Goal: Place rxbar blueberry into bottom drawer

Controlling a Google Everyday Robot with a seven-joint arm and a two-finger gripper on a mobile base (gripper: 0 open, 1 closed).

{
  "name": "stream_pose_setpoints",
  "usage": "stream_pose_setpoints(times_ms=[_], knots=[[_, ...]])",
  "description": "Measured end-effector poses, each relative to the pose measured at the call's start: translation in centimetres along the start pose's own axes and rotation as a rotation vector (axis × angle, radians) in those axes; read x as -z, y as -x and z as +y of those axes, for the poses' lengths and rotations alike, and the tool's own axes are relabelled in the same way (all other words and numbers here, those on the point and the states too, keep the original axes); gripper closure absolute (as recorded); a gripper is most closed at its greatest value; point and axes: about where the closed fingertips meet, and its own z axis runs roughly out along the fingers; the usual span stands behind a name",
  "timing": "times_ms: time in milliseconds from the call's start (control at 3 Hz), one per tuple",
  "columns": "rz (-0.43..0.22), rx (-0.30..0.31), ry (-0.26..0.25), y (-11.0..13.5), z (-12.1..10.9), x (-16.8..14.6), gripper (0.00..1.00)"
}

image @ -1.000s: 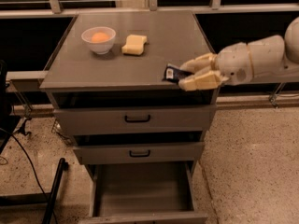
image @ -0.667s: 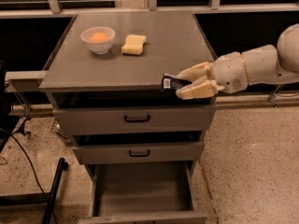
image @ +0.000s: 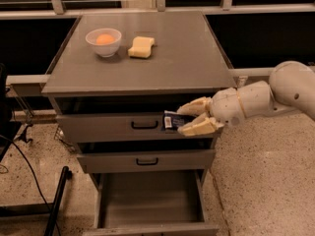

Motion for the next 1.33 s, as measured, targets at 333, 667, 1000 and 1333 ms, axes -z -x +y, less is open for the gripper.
stream_pose_setpoints(times_ms=[333, 667, 1000, 1333], knots=[[0.064, 0.038, 0.038, -3.7, 2.6, -3.6, 1.0], [0.064, 0.038, 0.039, -3.7, 2.6, -3.7, 1.0], [0.067, 0.034, 0.073, -7.0, 3.5, -6.3, 1.0], [0.091, 0.045, 0.095, -9.8, 4.3, -8.5, 1.0]])
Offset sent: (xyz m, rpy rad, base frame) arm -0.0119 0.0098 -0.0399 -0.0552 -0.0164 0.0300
